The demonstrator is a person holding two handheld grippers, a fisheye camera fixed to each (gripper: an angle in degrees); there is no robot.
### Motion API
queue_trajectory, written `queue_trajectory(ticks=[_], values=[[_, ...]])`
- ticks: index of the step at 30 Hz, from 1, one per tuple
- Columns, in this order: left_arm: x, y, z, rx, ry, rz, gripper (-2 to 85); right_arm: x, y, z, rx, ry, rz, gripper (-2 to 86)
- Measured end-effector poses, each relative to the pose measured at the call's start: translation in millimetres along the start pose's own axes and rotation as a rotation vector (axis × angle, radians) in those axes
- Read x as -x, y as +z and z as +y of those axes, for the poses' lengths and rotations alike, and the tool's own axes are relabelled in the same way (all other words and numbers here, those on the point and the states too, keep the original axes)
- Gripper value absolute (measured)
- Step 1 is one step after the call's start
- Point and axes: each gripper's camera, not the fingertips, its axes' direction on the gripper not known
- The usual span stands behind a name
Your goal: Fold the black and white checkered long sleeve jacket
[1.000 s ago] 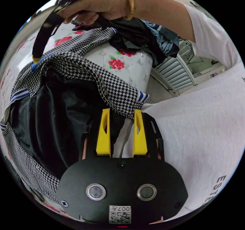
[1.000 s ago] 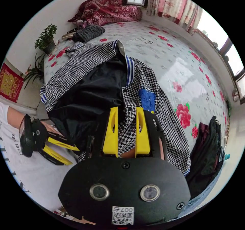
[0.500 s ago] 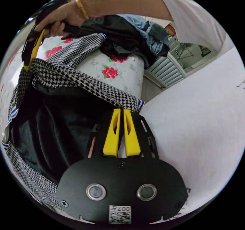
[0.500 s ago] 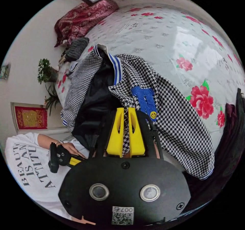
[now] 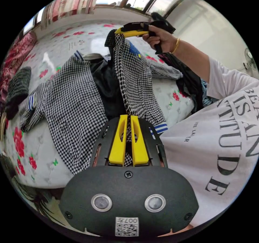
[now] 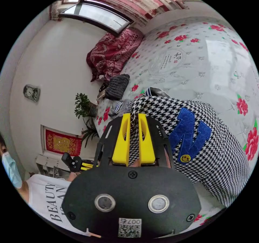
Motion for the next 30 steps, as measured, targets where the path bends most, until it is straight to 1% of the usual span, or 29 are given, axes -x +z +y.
queue_trajectory(ticks=[1, 2, 3, 4, 5, 7, 9, 11, 13, 15, 17, 19, 20, 21, 22, 23, 25, 27, 29, 30], values=[[7.0, 16.7, 2.7, 0.031, -0.023, 0.013, 0.4, -0.2, 18.7, 7.9, 0.037, -0.013, 0.025, 6.3], [16.2, 43.4, 8.1, 0.073, -0.057, 0.067, 1.0, 0.8, 23.9, 14.4, 0.044, -0.024, 0.047, 6.8], [22.4, 56.7, 13.3, 0.056, -0.094, 0.130, 2.0, 4.5, 28.4, 31.2, 0.052, -0.061, 0.101, 7.7], [24.7, 59.9, 15.3, 0.047, -0.114, 0.150, 2.5, 9.3, 26.9, 53.9, 0.057, -0.113, 0.168, 8.3], [25.7, 61.3, 17.9, 0.030, -0.126, 0.159, 4.2, 11.4, 24.7, 66.7, 0.060, -0.138, 0.203, 8.4], [22.4, 55.6, 20.0, -0.004, -0.103, 0.114, 7.0, 17.4, 12.7, 126.9, 0.077, -0.208, 0.317, 8.6], [20.4, 48.6, 19.7, 0.011, -0.045, 0.079, 10.0, 22.0, 7.9, 175.4, 0.114, -0.236, 0.356, 8.6], [19.8, 48.7, 18.8, 0.039, 0.009, 0.112, 12.1, 29.2, 13.1, 221.9, 0.183, -0.248, 0.356, 8.8], [17.6, 52.2, 17.0, 0.058, 0.051, 0.137, 12.9, 47.7, 34.2, 272.4, 0.261, -0.271, 0.316, 9.3], [11.5, 59.1, 8.5, 0.089, 0.095, 0.113, 13.3, 64.1, 59.4, 297.2, 0.308, -0.296, 0.296, 9.8], [10.2, 68.7, -0.5, 0.110, 0.102, 0.069, 12.4, 77.6, 89.0, 309.7, 0.339, -0.323, 0.303, 10.0], [10.4, 78.6, -9.5, 0.146, 0.099, -0.010, 8.9, 84.4, 138.8, 315.5, 0.434, -0.363, 0.424, 9.5], [8.6, 80.2, -14.2, 0.163, 0.110, -0.038, 5.0, 83.9, 151.8, 316.6, 0.474, -0.369, 0.474, 9.2], [5.0, 78.6, -17.6, 0.189, 0.126, -0.005, 3.9, 86.9, 169.1, 321.3, 0.530, -0.415, 0.565, 8.5], [2.4, 76.9, -18.6, 0.199, 0.130, 0.013, 3.3, 96.2, 170.8, 324.0, 0.538, -0.490, 0.592, 7.6], [-5.4, 72.6, -17.4, 0.206, 0.148, 0.032, 2.4, 96.7, 172.4, 323.6, 0.589, -0.484, 0.601, 7.2], [-21.4, 73.7, -8.5, 0.223, 0.188, 0.104, 1.4, 91.5, 168.6, 331.1, 0.765, -0.415, 0.572, 5.9], [-45.1, 94.7, 12.4, 0.258, 0.221, 0.197, 0.5, 85.3, 159.1, 344.7, 0.787, -0.362, 0.581, 5.7], [-60.6, 109.9, 26.7, 0.265, 0.249, 0.163, 0.2, 85.1, 142.2, 349.4, 0.715, -0.291, 0.559, 6.0], [-66.8, 113.2, 31.7, 0.252, 0.262, 0.134, 0.1, 88.6, 126.9, 343.3, 0.673, -0.254, 0.509, 6.4]])
